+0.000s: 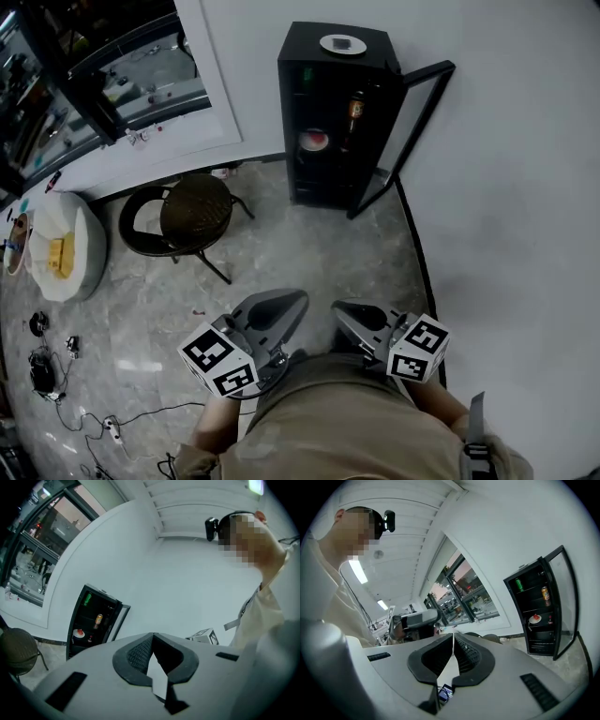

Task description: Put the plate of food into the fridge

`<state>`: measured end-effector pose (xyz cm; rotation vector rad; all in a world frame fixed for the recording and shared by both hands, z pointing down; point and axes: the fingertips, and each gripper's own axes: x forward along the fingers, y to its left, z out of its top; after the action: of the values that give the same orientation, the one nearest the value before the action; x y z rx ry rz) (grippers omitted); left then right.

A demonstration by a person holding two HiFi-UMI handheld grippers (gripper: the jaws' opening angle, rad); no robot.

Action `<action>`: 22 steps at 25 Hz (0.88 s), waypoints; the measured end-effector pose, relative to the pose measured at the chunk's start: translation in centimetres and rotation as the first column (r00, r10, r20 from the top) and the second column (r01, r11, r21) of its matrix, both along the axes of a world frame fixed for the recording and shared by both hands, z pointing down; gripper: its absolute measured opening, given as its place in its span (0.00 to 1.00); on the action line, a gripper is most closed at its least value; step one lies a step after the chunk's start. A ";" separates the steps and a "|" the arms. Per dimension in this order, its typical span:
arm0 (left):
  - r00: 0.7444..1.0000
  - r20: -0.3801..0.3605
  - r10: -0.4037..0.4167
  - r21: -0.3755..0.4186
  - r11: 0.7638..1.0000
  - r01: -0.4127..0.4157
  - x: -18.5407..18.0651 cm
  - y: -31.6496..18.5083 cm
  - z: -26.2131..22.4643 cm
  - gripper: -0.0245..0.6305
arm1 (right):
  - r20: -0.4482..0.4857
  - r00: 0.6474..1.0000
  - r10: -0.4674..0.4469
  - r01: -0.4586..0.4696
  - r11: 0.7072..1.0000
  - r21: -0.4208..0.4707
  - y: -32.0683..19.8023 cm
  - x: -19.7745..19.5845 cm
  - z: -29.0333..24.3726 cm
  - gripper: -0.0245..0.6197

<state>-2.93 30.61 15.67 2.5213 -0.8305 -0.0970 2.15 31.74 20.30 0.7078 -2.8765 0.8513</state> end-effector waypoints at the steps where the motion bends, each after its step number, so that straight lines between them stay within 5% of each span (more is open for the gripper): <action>1: 1.000 0.004 -0.011 0.001 1.000 0.011 0.2 -0.6 -0.2 0.05 | 0.002 1.000 0.003 -0.003 1.000 -0.005 -0.6 0.3 0.0 0.07; 22: 0.987 0.153 -0.041 -0.006 0.999 0.042 11.3 -8.2 -0.4 0.05 | 0.093 0.995 0.048 -0.038 0.994 -0.107 -8.5 11.9 1.6 0.07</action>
<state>8.41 22.41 15.31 2.5274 -0.9415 0.0883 14.05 23.23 21.86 0.7398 -2.8817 1.0612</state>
